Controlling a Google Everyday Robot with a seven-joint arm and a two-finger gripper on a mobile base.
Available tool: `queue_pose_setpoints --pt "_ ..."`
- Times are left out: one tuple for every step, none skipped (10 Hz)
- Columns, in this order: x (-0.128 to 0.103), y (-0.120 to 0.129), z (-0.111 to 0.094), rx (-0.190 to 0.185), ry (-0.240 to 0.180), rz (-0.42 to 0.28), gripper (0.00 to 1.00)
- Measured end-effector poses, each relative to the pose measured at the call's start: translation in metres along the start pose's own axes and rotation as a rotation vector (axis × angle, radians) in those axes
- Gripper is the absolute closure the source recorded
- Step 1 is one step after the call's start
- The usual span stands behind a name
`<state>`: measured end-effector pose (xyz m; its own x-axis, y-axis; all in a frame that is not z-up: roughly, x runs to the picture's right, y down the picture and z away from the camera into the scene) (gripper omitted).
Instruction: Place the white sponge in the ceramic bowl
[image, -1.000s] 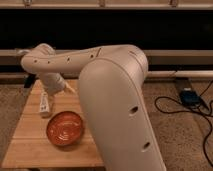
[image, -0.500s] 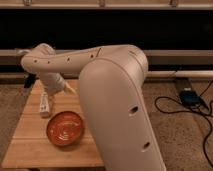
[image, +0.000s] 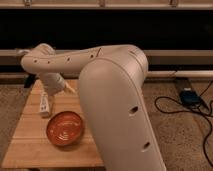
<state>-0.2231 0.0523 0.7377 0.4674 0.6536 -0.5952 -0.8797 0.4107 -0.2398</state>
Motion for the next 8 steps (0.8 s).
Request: queue_pose_setpoints --pt "0.0 0.0 0.0 0.0 0.0 0.0 0.2" --pt "0.0 -0.001 0.0 -0.001 0.0 0.002 0.2" --pt "-0.001 -0.008 0.007 -0.007 0.006 -0.001 0.2" --pt "-0.004 -0.019 0.018 -0.016 0.006 -0.002 0.2" --pt "-0.007 -0.03 0.027 -0.024 0.008 -0.002 0.2" --pt "-0.009 -0.042 0.04 -0.036 0.012 0.001 0.2" --pt "-0.011 -0.058 0.053 -0.042 0.016 0.009 0.2" --pt "-0.012 -0.067 0.06 -0.044 0.02 0.018 0.2"
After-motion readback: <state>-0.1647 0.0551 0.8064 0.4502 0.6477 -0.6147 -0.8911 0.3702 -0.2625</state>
